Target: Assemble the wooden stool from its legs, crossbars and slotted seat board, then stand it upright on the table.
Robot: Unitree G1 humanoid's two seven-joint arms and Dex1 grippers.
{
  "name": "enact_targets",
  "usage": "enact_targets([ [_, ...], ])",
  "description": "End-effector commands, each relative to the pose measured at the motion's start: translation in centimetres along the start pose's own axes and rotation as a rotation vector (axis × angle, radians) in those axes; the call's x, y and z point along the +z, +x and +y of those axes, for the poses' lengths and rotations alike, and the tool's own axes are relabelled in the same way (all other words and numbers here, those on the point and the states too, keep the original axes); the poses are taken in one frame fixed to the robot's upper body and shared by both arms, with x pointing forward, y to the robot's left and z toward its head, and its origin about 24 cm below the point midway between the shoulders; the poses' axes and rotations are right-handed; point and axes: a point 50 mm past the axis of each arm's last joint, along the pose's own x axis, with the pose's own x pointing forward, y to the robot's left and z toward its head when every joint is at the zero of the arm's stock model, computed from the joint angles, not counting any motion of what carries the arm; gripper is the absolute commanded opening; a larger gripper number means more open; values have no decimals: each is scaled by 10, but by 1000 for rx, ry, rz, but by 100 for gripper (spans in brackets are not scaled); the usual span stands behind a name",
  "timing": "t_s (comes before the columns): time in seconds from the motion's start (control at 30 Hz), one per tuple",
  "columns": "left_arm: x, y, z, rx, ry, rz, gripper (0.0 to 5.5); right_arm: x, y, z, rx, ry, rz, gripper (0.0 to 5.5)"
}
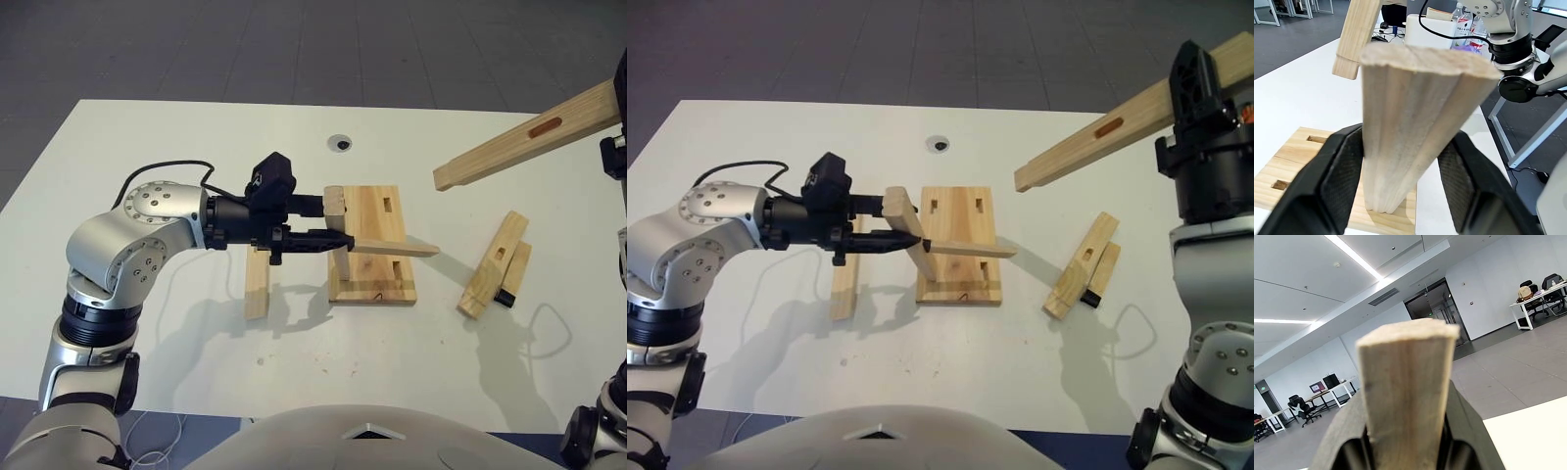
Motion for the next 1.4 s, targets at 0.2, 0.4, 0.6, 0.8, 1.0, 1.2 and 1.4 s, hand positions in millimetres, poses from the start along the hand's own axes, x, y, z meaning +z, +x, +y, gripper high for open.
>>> enact_targets([
  [0.2, -30, 15, -5, 128, 76, 80, 212, -17, -7, -3, -11, -278, 120, 103],
  [0.4, -46, 20, -6, 227, 133, 73, 208, -38, -18, -1, 32, -399, 229, 103],
  [0.6, -57, 15, -12, 291, 101, 60, 208, -52, -25, 5, 55, -443, 259, 103],
  [0.8, -63, 24, -19, 278, 105, 71, 208, -68, -30, 7, 82, -518, 245, 103],
  [1.0, -58, 27, -16, 246, 103, 64, 208, -80, -30, 6, 131, -569, 216, 103],
  [1.2, -56, 23, -11, 263, 28, 18, 207, -88, -29, 3, 162, -569, 181, 103],
  [1.4, -54, 20, -10, 281, -48, -37, 207, -89, -29, -1, 168, -531, 178, 103],
])
